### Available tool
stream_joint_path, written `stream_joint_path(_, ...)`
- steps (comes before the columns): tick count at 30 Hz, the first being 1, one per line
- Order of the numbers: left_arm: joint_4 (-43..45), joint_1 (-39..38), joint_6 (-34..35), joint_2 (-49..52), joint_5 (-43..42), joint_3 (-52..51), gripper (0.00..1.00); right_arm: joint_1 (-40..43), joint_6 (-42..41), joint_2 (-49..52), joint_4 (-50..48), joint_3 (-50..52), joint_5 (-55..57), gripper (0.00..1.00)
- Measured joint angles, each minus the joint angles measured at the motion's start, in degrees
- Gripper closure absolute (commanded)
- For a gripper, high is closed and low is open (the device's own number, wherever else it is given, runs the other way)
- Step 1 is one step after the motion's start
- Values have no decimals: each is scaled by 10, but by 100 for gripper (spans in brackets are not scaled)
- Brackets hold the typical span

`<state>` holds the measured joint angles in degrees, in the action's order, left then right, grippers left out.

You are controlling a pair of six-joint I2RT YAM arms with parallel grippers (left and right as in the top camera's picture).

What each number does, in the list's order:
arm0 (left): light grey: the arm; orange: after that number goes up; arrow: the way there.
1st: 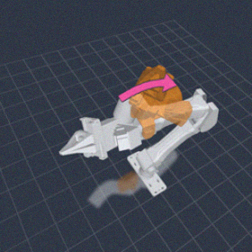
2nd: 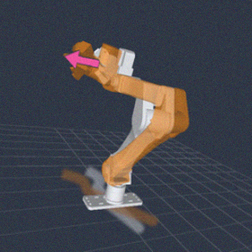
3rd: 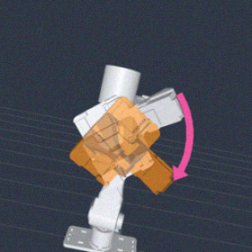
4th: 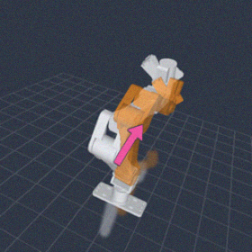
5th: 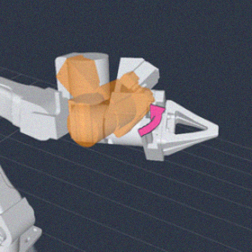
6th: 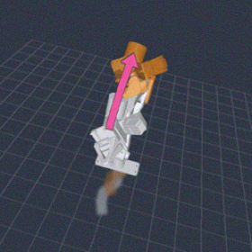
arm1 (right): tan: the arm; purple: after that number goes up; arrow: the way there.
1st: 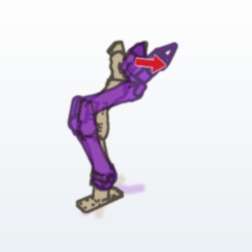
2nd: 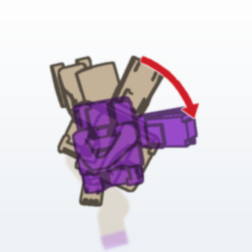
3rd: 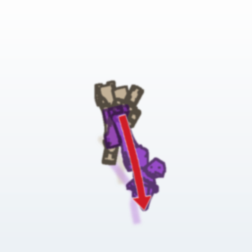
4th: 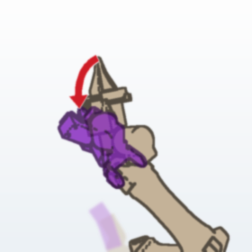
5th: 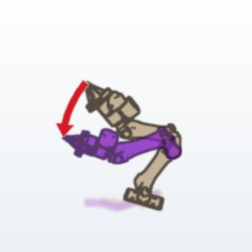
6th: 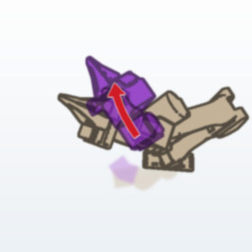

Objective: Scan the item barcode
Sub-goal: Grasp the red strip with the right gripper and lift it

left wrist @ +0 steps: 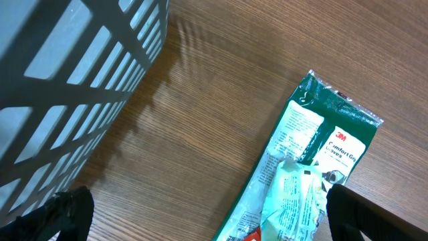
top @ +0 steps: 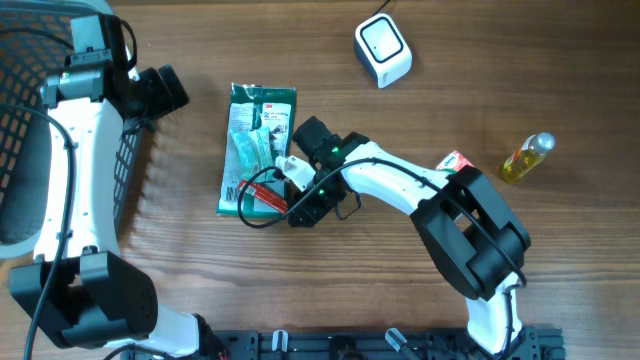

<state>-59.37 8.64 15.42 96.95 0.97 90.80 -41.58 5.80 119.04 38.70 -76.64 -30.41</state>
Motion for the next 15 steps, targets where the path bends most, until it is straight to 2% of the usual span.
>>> stream_joint_path(2,0,0,0,0,0,0,0,0,0,0,2,0,0,69)
stream_joint_path(5,0,0,0,0,0,0,0,0,0,3,3,0,0,71)
stream_joint_path(12,0,0,0,0,0,0,0,0,0,3,4,0,-11,56)
stream_joint_path(15,0,0,0,0,0,0,0,2,-10,3,3,0,-20,54)
